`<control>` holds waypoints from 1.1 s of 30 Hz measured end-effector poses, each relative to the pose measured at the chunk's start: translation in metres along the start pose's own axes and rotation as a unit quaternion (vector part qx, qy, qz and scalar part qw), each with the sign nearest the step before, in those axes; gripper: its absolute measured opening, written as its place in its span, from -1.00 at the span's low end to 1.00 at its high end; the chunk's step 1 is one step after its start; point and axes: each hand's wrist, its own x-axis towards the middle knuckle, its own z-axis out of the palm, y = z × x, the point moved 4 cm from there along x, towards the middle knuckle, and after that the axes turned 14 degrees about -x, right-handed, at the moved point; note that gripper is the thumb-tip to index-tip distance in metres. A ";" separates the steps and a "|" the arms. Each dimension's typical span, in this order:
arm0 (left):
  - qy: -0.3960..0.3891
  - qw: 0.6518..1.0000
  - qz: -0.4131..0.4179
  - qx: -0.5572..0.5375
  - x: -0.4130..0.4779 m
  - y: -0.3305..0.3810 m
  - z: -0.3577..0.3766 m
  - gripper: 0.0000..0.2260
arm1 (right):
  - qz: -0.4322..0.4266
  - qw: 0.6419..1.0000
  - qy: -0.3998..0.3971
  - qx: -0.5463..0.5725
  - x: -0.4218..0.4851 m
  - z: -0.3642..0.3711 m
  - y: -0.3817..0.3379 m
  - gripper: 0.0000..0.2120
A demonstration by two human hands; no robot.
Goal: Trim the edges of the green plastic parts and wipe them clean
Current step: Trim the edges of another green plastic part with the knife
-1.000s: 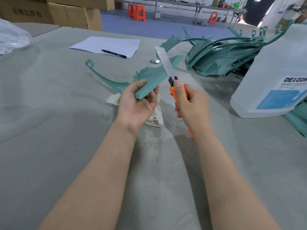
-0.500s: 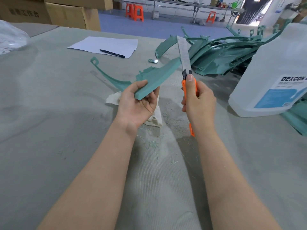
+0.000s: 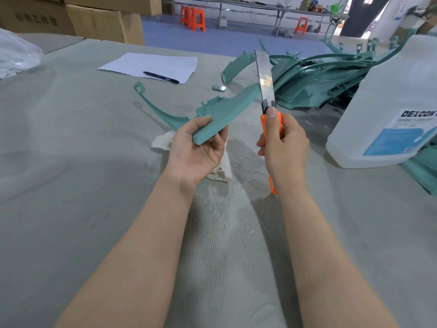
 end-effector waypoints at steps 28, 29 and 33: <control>-0.021 0.998 0.023 -0.059 0.000 0.003 0.002 -0.88 | -0.069 0.990 -0.125 0.006 -0.011 0.019 -0.014 -0.66; -0.021 0.998 0.021 -0.057 0.000 0.003 0.002 -0.85 | -0.055 0.992 -0.113 0.012 -0.010 0.017 -0.012 -0.66; -0.015 0.998 0.011 -0.057 0.000 0.003 0.000 -0.76 | -0.003 0.999 -0.037 0.033 -0.004 0.006 -0.002 -0.68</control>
